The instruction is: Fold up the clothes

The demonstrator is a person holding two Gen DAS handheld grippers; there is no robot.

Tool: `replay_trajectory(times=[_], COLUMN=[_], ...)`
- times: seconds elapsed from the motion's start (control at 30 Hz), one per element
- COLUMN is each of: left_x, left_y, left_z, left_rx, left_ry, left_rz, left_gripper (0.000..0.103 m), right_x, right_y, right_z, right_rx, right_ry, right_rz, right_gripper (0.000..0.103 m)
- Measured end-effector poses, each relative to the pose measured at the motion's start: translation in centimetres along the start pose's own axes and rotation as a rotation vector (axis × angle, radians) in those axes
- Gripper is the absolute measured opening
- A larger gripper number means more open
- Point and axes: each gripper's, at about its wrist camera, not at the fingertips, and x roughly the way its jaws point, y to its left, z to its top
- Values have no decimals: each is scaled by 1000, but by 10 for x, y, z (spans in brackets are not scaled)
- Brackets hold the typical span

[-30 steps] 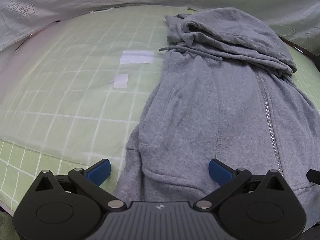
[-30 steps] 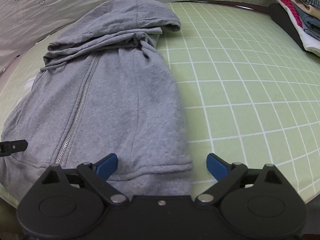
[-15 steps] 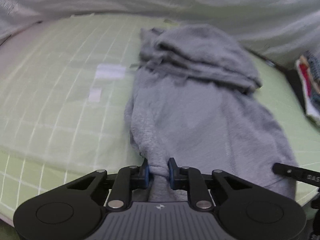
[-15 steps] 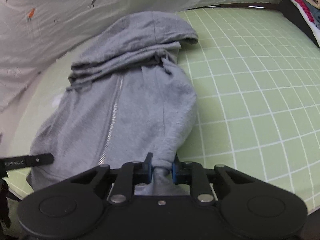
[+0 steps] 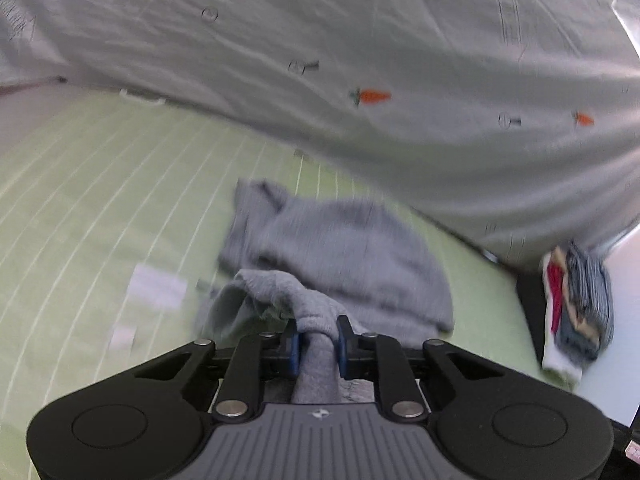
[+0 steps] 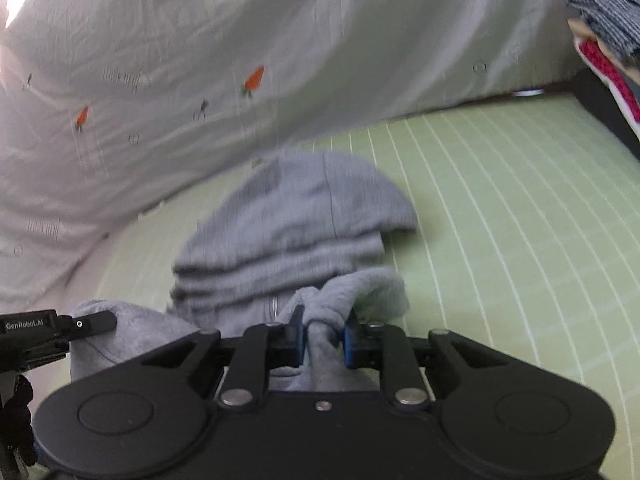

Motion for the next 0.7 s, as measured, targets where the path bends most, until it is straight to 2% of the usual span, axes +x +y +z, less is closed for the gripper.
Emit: replay_trajectory(times=[0.2,0.4,0.5,0.6,0.7], left_x=[28,71,106,147,154], left_y=[-9,2,15,33,40], left_z=[34,66,83,91,91], left_rx=[-2,-25,-59,-94,-109], left_ry=[-36,-15,28,121,142], left_rz=[-26,-22,4,58,45], left_gripper=[18,18,19,22,25], right_x=[9,52,90,134,157], right_y=[-2,-17,-37,-57,-67], right_z=[42,69,81,90,94], right_rx=[-2,-3,17,54,69], right_ry=[-75,-62,-17,66,106], right_rz=[13,-7,-27,-47,-54], right_gripper=[17,17,17,20,28])
